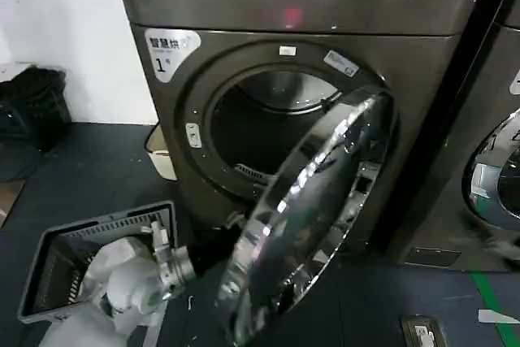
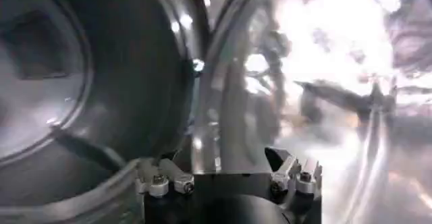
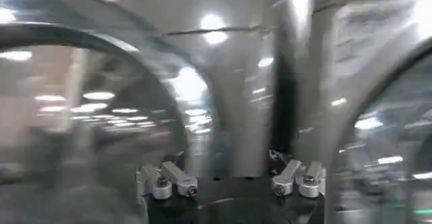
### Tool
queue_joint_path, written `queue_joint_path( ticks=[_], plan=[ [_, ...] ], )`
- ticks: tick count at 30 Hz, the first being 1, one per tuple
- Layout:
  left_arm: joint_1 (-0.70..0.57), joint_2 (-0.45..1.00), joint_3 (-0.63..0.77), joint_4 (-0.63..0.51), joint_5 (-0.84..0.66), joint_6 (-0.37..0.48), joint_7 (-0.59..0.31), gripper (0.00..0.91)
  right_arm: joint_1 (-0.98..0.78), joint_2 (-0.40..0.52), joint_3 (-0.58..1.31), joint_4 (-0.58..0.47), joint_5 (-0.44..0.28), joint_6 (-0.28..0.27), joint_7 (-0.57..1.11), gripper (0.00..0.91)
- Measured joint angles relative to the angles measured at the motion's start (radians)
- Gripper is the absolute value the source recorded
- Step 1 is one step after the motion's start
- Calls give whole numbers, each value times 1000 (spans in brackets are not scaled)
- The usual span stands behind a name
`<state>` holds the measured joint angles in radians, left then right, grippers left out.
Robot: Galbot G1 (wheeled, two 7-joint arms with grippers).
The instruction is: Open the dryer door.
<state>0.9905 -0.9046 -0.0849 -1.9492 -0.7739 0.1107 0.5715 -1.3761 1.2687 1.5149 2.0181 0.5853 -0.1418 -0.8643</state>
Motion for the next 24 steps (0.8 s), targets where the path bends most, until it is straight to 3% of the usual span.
queue_joint_path(
  ticks=[2,12,15,24],
  plan=[
    [-19,14,38,-8,-4,-4,-2,907,5,-15,38,-11,-3,-31,59,907],
    [-180,10,295,1,-27,-45,-39,907,-11,-131,247,-80,0,-68,451,907],
    [-236,-18,365,19,-32,-43,-47,907,-30,-153,304,-102,-3,-108,539,907],
    [-415,-126,570,114,-55,-50,-71,907,-108,-187,483,-135,-97,-135,662,907]
  ],
)
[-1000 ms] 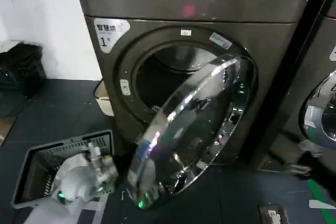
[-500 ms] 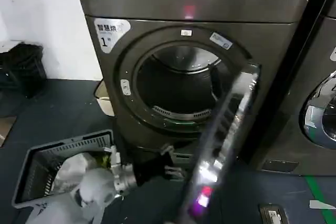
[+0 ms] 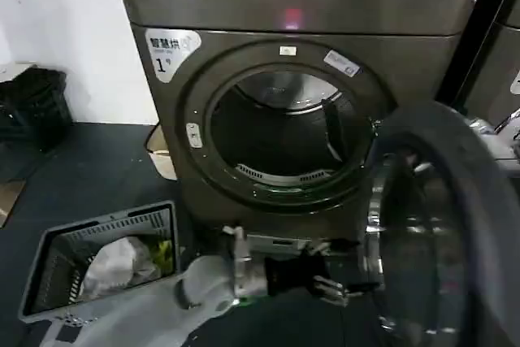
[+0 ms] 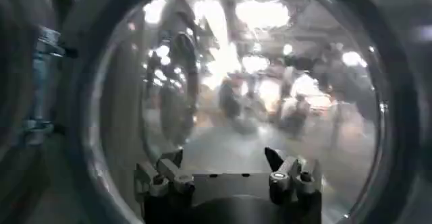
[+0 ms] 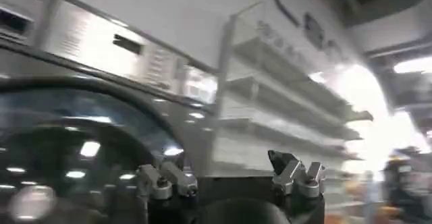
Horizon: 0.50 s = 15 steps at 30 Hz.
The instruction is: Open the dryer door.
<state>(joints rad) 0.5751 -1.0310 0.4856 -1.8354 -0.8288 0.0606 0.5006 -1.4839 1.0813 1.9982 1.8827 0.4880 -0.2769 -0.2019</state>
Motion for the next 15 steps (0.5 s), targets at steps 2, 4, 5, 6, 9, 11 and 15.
queue_joint_path(
  ticks=[2,4,5,6,9,11,15],
  plan=[
    [-40,-25,34,25,-5,-3,-9,907,-17,-5,37,-15,-10,1,2,907],
    [-77,-53,66,51,-8,-3,-21,907,-35,-13,72,-32,-25,1,7,907],
    [-95,-70,80,67,-5,-4,-27,907,-42,-16,88,-41,-28,2,4,907],
    [-108,-84,91,81,-3,-6,-32,907,-50,-19,103,-49,-29,3,1,907],
    [-136,-136,109,126,29,-20,-68,907,-64,-23,134,-69,-28,7,-9,907],
    [-151,-175,119,156,31,-23,-97,907,-67,-25,143,-75,-30,7,-15,907],
    [-184,-249,140,208,41,-37,-105,907,-73,-25,152,-75,-32,7,-25,907]
  ],
)
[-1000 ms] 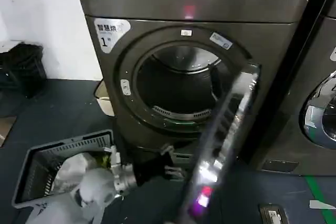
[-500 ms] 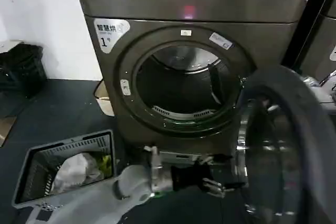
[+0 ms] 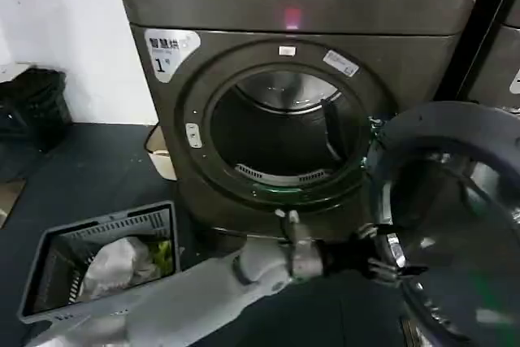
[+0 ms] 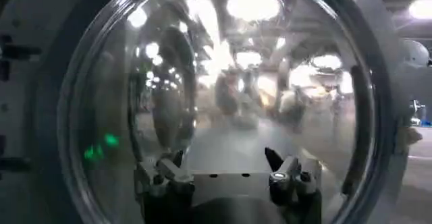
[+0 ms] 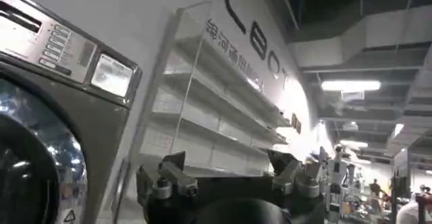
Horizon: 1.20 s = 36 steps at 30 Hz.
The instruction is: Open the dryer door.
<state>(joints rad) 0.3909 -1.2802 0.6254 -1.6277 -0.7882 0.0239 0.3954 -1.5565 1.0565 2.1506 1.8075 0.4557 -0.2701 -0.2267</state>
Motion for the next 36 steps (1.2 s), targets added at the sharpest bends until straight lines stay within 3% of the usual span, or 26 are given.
queue_joint_path(
  ticks=[11,20,29,36],
  plan=[
    [-22,-110,3,83,-2,-35,-68,907,-1,5,10,-12,1,4,-5,907],
    [-32,-101,-7,93,5,-97,-81,907,-7,-5,25,-13,3,9,-5,907],
    [-19,-35,-33,95,126,-308,-259,907,-3,-22,25,-18,-17,24,-5,907],
    [5,98,-55,-7,87,-354,-313,907,1,-35,31,-23,-26,34,-6,907]
  ],
)
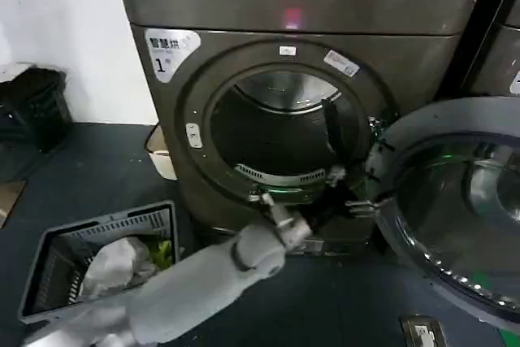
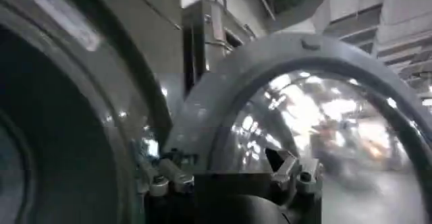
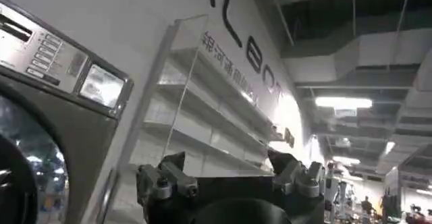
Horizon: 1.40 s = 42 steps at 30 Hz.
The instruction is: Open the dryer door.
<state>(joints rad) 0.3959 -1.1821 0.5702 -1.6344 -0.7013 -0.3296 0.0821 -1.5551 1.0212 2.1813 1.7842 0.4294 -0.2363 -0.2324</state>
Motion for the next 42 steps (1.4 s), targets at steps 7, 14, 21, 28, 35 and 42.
queue_joint_path(
  ticks=[7,14,21,28,35,42],
  plan=[
    [59,204,-42,-132,-54,-38,19,907,18,-13,10,2,-12,5,4,907],
    [164,486,-124,-269,-115,-20,87,907,45,-28,23,4,-93,39,13,907],
    [326,751,-302,-352,-87,70,138,907,75,-44,43,19,-173,41,47,907],
    [408,974,-413,-350,-117,203,187,907,119,-56,39,22,-219,68,48,907],
    [438,1189,-426,-346,-91,223,236,907,167,-45,-5,2,-239,81,46,907],
    [448,1323,-430,-287,25,295,290,907,187,-57,-11,-3,-231,79,43,907]
  ],
)
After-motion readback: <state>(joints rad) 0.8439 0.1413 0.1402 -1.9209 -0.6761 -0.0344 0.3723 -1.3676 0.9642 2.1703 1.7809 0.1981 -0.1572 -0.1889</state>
